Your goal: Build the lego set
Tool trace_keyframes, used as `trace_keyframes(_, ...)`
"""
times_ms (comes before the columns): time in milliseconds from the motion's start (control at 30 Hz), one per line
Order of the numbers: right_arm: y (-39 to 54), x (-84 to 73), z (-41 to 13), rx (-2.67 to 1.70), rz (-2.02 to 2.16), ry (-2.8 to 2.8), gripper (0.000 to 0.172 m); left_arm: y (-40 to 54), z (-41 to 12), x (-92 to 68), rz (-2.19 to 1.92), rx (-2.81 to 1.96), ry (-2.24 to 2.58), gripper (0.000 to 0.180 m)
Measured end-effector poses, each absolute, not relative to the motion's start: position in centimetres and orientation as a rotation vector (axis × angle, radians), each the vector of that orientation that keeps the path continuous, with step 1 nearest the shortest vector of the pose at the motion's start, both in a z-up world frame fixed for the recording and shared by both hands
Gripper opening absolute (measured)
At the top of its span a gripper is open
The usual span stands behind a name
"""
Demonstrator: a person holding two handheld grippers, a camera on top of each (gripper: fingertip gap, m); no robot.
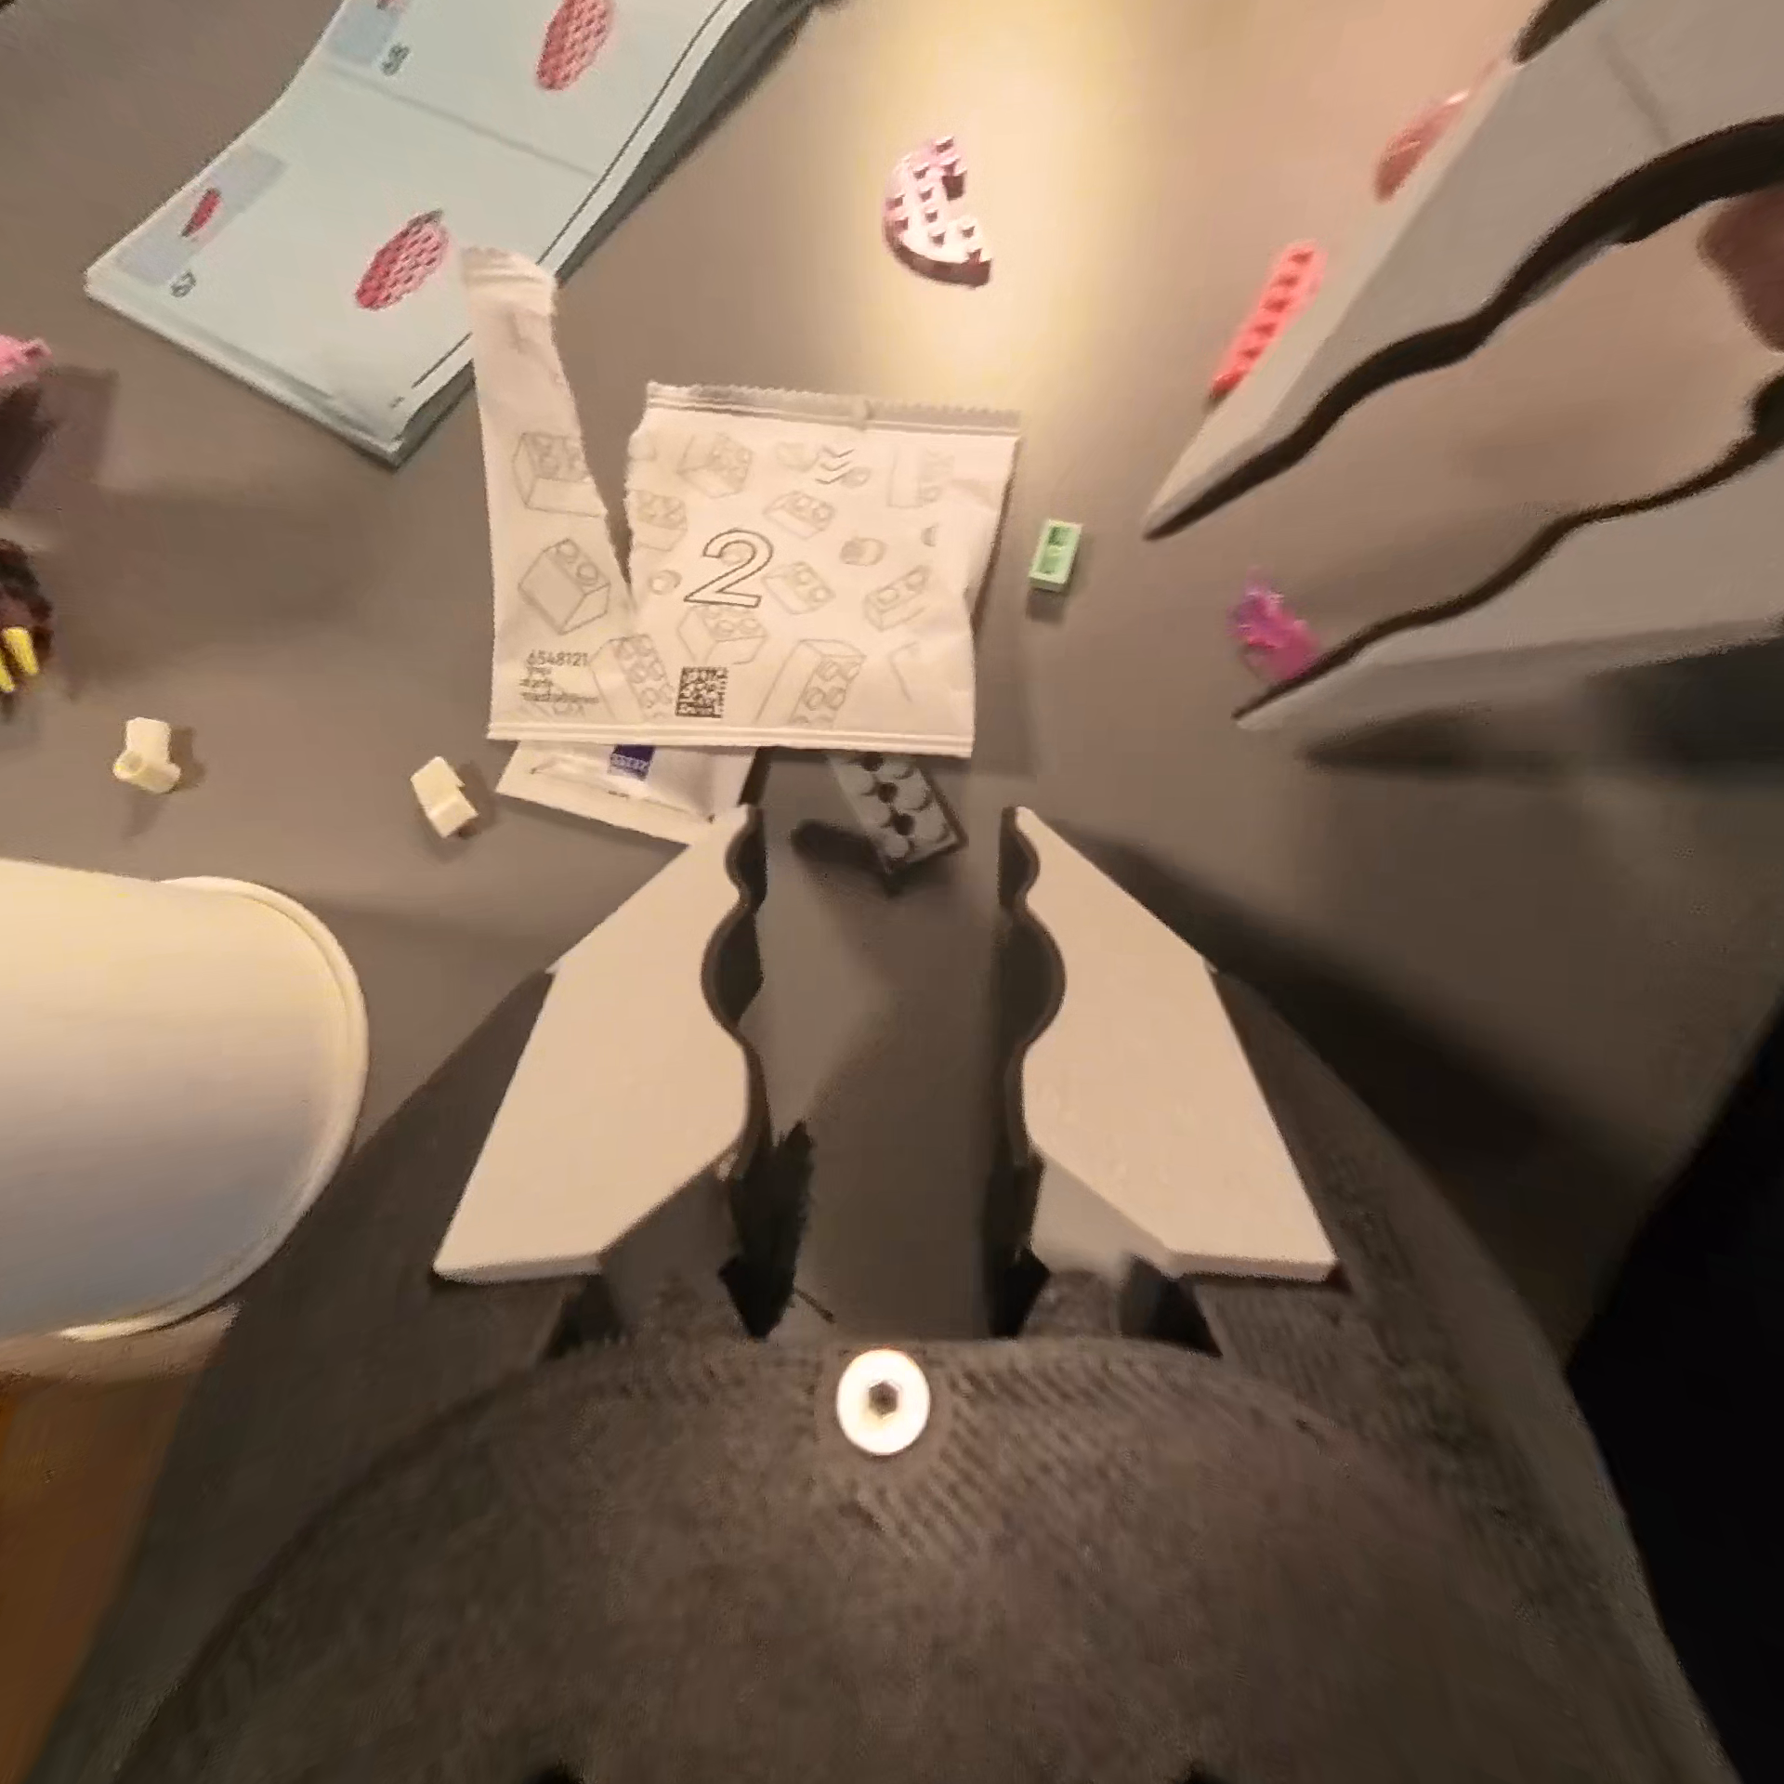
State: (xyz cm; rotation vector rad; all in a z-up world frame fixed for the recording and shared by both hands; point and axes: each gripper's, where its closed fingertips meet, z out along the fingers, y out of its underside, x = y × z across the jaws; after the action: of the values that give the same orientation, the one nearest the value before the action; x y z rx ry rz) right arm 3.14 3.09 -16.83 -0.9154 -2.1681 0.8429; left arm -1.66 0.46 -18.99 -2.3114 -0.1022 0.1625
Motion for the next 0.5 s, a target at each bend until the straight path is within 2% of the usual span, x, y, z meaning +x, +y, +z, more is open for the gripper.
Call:
trace_keyframes(100, 2.5, 3.1, -16.9, -0.938, 0.869, -2.165, 0.033, 1.2, -19.3, -1.9, 0.204, -2.313, -0.128, 0.038)
trace_keyframes(200, 2.3, 3.2, -16.8, -0.946, 0.891, -2.157, 0.032, 1.2, -19.4, -1.0, 0.143, -2.335, -0.103, 0.019)
trace_keyframes(500, 3.0, 3.7, -17.3, -0.952, 0.869, -2.211, 0.027, -2.2, -19.5, 3.8, -0.152, -2.33, 0.133, 0.016)
